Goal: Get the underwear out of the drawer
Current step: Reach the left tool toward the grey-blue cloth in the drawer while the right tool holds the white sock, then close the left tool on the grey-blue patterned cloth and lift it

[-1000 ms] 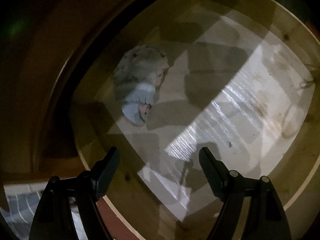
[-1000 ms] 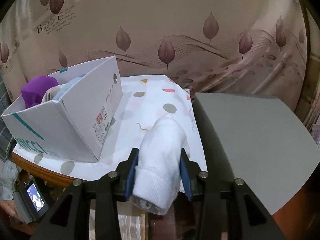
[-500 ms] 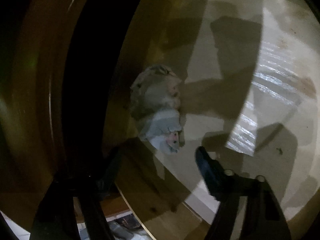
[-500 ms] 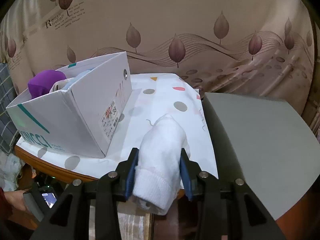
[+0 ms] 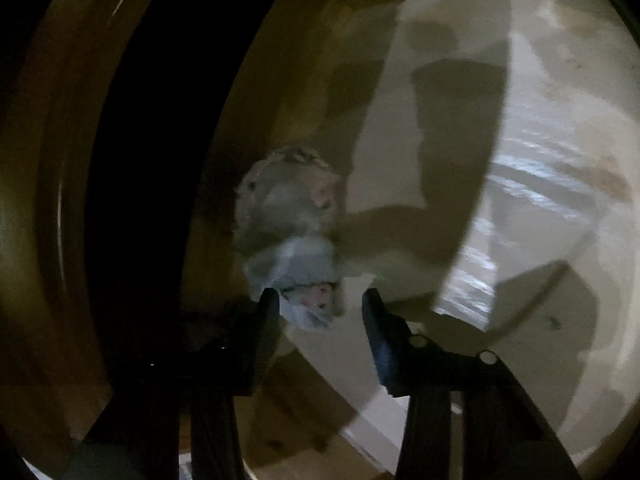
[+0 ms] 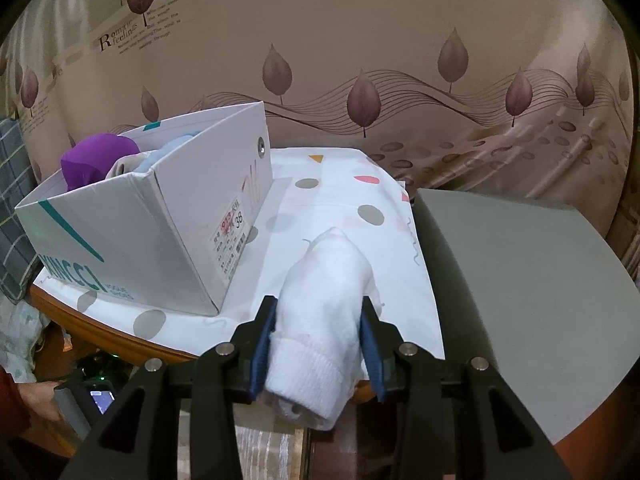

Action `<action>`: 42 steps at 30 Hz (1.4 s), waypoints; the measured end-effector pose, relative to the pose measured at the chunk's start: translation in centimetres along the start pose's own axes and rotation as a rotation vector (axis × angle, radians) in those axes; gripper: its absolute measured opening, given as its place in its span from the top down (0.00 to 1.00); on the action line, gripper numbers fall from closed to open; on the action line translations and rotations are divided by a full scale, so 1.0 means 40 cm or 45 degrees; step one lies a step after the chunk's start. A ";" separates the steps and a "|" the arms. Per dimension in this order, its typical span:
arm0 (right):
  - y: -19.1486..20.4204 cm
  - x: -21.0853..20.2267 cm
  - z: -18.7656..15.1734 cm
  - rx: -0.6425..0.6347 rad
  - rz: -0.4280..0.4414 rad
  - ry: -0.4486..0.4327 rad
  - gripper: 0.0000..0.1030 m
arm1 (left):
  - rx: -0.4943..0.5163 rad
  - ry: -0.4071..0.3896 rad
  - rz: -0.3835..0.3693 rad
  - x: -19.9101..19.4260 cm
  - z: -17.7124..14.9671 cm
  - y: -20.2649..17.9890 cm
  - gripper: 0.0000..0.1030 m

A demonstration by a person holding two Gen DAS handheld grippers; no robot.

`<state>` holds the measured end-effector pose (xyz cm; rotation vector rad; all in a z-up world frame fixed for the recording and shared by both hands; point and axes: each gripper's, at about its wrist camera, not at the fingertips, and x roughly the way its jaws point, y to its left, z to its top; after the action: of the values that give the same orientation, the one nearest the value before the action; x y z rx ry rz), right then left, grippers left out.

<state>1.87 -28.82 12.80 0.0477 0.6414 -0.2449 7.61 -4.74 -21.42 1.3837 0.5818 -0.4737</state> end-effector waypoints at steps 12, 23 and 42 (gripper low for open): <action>0.015 0.012 -0.001 -0.025 0.001 0.002 0.61 | -0.118 -0.065 0.060 -0.018 0.024 0.026 0.42; 0.017 0.011 -0.003 -0.020 0.012 0.000 0.61 | -0.038 -0.043 -0.080 -0.025 0.019 0.003 0.90; 0.015 -0.002 -0.020 -0.035 0.059 -0.011 0.61 | -0.235 -0.172 -0.481 -0.255 -0.061 0.141 0.90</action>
<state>1.47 -28.15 12.17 0.0351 0.6344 -0.1914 3.03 -1.82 -10.84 1.0582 0.7601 -0.7904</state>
